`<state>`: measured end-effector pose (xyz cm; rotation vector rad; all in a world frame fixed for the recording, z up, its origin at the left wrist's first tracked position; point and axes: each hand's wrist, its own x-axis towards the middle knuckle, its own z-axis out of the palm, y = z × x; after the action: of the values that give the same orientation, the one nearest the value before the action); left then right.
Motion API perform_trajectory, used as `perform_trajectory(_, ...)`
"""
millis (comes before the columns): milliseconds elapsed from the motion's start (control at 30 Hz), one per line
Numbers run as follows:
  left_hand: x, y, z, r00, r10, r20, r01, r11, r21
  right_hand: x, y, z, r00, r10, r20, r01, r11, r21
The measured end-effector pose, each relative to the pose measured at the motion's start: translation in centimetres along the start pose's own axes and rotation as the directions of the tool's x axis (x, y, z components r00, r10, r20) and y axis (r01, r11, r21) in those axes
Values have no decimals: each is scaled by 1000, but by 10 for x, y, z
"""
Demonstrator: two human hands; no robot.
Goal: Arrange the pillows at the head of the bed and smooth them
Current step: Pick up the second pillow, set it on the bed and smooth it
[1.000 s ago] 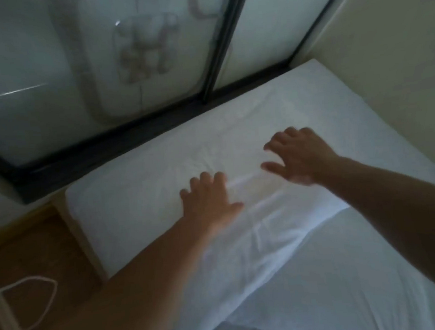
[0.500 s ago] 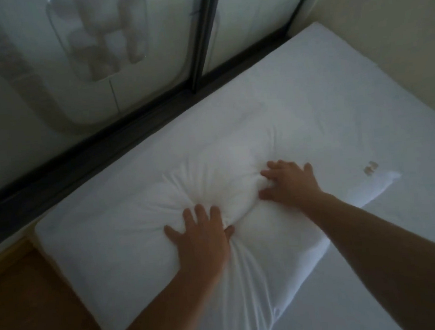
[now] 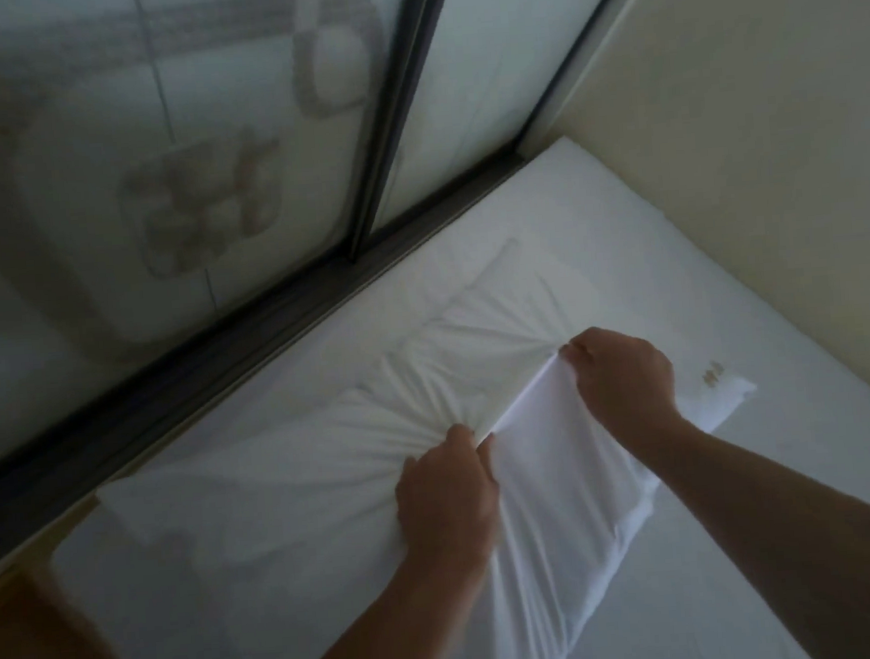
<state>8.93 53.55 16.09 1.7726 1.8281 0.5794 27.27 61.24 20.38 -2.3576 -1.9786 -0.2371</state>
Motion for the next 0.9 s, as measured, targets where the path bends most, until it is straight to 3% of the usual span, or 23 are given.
perform_trajectory(233, 72, 102, -9, 981, 161, -108, -171, 982, -83, 93, 59, -85, 986, -2, -168, -3, 1000, -31)
perform_trajectory(333, 98, 120, 11, 959, 252, -132, -254, 967, -5, 125, 85, -79, 994, 12, -112, -11, 1000, 16)
perform_trajectory(400, 115, 113, 47, 959, 284, 4, -284, 959, 23, 143, 104, -50, 1000, 25, -2, -25, 999, 28)
perform_trajectory(467, 138, 85, 89, 924, 168, 345, -203, 977, 69, 157, 118, -1, 985, 79, 154, -87, 995, 44)
perform_trajectory(500, 148, 69, 115, 884, 84, 459, -143, 985, 96, 164, 123, 30, 966, 120, 227, -142, 986, 82)
perform_trajectory(533, 157, 56, 142, 873, 35, 486, -104, 988, 115, 172, 128, 65, 944, 154, 293, -196, 973, 119)
perform_trajectory(633, 175, 38, 217, 960, 43, 278, -83, 988, 133, 185, 145, 177, 880, 189, 436, -285, 944, 166)
perform_trajectory(700, 180, 50, 256, 955, 17, 297, -70, 983, 168, 178, 157, 232, 853, 251, 458, -347, 928, 138)
perform_trajectory(833, 170, 55, 283, 963, 40, 267, -97, 974, 204, 173, 166, 252, 838, 396, 377, -481, 861, 166)
perform_trajectory(900, 168, 49, 282, 972, 44, 230, -92, 976, 199, 184, 169, 240, 750, 540, 383, -629, 761, 159)
